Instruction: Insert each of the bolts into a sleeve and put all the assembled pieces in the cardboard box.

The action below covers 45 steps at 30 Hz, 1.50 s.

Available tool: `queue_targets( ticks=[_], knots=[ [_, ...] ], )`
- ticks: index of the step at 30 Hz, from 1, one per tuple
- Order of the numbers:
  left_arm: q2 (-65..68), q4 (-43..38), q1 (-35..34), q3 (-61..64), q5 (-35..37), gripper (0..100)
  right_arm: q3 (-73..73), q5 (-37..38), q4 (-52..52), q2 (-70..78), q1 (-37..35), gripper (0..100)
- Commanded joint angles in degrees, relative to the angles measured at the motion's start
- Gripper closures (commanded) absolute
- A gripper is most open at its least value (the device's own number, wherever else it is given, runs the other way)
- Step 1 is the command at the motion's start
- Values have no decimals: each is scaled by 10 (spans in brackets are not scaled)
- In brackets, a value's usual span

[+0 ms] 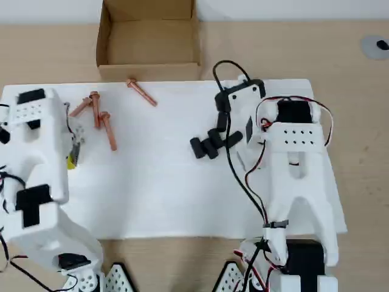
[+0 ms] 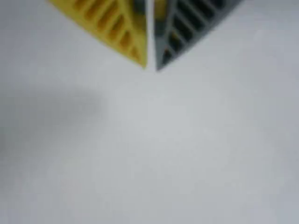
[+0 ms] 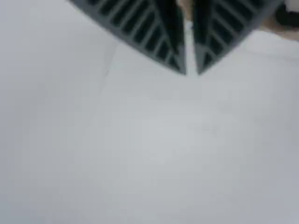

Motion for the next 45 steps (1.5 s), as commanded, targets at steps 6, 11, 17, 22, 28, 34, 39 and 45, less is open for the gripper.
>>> queue_targets(
  ticks=[6, 11, 17, 22, 28, 34, 39, 45],
  knots=[
    [18, 22, -62, -185, -50, 987, 23, 2, -2, 0, -11, 987],
    [22, -72, -70, -177, -85, 987, 25, 1, -1, 0, -12, 987],
    [73, -209, -70, -122, -117, 987, 24, -24, -1, 0, -13, 987],
    [133, -215, -71, -132, -76, 987, 24, -31, -1, 0, -13, 987],
    [194, -212, -69, -167, -40, 987, 24, -43, -1, 0, -13, 987],
    [196, -138, -68, -241, -40, 984, 25, -43, -6, 1, -13, 987],
    [201, -1, -56, -358, -40, 898, 45, -43, -26, 6, -13, 987],
    [202, 68, -48, -416, -40, 871, 47, -43, -26, 45, -13, 987]
  ],
)
